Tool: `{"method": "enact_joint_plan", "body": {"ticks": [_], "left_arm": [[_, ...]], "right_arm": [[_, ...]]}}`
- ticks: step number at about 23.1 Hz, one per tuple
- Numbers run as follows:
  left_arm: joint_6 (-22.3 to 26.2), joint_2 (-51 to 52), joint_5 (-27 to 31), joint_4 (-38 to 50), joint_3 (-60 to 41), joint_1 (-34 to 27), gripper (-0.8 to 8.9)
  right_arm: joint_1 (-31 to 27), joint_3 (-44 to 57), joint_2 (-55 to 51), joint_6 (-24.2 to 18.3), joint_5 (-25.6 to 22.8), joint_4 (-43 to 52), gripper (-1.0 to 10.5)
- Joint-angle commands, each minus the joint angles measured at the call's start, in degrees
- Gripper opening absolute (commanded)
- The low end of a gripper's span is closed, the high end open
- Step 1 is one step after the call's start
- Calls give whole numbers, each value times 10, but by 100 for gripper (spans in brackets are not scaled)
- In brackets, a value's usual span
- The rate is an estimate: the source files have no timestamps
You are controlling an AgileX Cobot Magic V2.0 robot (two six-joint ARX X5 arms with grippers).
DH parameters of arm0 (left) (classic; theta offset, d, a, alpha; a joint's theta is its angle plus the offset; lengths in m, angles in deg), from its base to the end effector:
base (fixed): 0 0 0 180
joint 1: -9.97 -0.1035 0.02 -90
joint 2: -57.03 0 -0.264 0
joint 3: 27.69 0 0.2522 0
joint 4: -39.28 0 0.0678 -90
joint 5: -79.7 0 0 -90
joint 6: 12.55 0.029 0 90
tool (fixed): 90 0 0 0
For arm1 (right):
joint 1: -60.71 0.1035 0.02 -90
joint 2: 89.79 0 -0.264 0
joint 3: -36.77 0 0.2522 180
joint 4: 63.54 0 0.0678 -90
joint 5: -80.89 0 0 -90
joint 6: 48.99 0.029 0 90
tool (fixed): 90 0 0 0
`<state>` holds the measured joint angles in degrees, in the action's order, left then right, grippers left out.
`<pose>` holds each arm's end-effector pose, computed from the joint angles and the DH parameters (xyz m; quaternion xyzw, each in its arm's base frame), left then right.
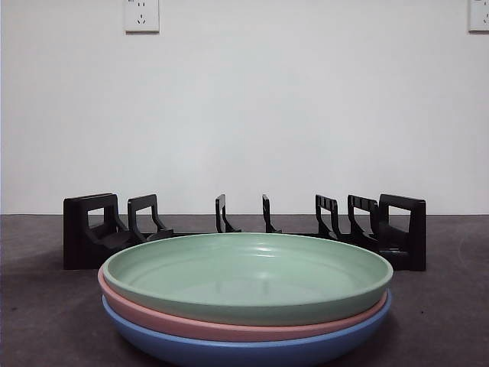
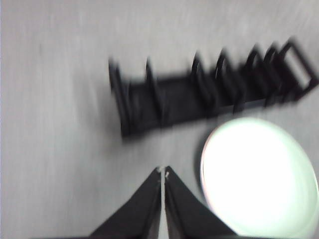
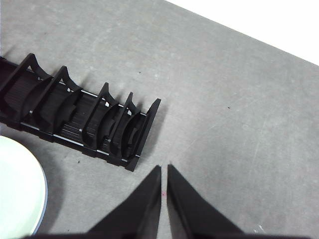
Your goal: Place the plate
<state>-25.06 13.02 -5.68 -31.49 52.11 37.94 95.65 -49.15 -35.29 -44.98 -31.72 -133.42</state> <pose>0.1017 -0.0514 0.3790 -0.0179 0.3078 -0.1604 0.9377 0.1342 0.0802 0.3911 -0.1256 0.2921 0.0912 0.9437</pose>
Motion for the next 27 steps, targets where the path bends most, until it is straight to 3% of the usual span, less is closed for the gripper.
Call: {"method": "enact_joint_plan", "body": {"ticks": [1, 3, 4, 6, 9, 14, 17, 27], "left_arm": [[78, 62, 4, 216, -120, -17, 7], [92, 149, 4, 438, -283, -66, 7], [85, 193, 4, 508, -358, -92, 7], [81, 283, 4, 563, -479, -140, 7], [71, 388, 3, 563, -600, -212, 7], [26, 438, 2, 528, -653, -269, 7], [0, 438, 2, 516, -653, -276, 7], [0, 438, 2, 523, -653, -276, 7]], "right_arm": [[5, -6, 4, -2, -2, 6, 17], [5, -6, 4, -2, -1, 6, 17], [5, -6, 4, -1, -1, 6, 17], [5, -6, 4, -2, -1, 6, 17], [5, -6, 4, -2, -1, 6, 17], [5, -6, 4, -1, -2, 7, 17], [5, -6, 4, -1, -1, 7, 17], [5, -6, 4, -2, -1, 8, 17]]}}
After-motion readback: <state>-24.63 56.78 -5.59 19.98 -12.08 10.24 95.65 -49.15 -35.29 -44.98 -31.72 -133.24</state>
